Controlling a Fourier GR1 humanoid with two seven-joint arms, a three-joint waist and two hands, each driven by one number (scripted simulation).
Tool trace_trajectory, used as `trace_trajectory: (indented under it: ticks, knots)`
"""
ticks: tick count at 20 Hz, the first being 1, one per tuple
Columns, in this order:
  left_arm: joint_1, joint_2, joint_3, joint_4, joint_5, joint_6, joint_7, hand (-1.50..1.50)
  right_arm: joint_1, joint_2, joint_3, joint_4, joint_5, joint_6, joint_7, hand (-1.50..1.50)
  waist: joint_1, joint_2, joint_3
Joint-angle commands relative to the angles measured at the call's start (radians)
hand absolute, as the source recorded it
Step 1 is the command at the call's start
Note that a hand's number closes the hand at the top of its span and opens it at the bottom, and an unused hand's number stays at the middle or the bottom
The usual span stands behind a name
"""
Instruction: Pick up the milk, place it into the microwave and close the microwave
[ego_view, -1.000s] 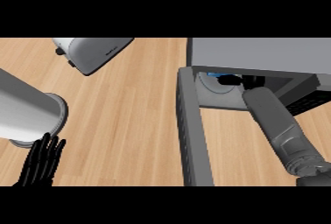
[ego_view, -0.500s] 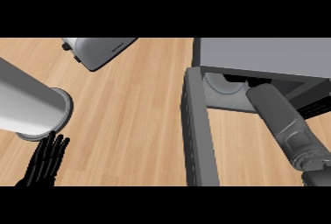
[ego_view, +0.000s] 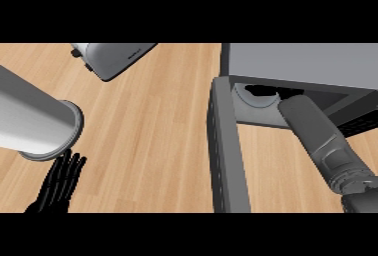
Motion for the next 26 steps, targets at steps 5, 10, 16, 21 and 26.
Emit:
trace_trajectory:
  ticks: [5,10,16,21,26]
  knots:
    - [-0.044,-0.015,-0.003,0.034,-0.003,-0.012,-0.024,-1.50,0.041,0.029,-0.063,-0.035,-0.065,0.132,-0.133,-1.50,-0.028,-0.009,-0.001]
    - [-0.039,-0.037,-0.048,0.011,-0.022,0.002,0.014,-1.50,0.099,0.030,-0.132,-0.041,-0.133,0.189,-0.200,-1.50,-0.040,-0.013,0.000]
    - [0.016,-0.047,-0.089,-0.013,-0.067,0.007,-0.026,-1.50,0.173,0.028,-0.185,-0.041,-0.186,0.275,-0.281,-1.50,-0.052,-0.024,-0.001]
    - [-0.074,-0.085,-0.105,-0.010,-0.086,0.044,0.057,-1.50,0.229,0.040,-0.189,-0.041,-0.190,0.333,-0.353,-1.50,-0.074,-0.029,-0.001]
    - [-0.062,-0.088,-0.102,0.030,-0.101,0.035,0.010,-1.50,0.313,0.045,-0.201,-0.054,-0.217,0.514,-0.439,-1.50,-0.093,-0.039,-0.003]
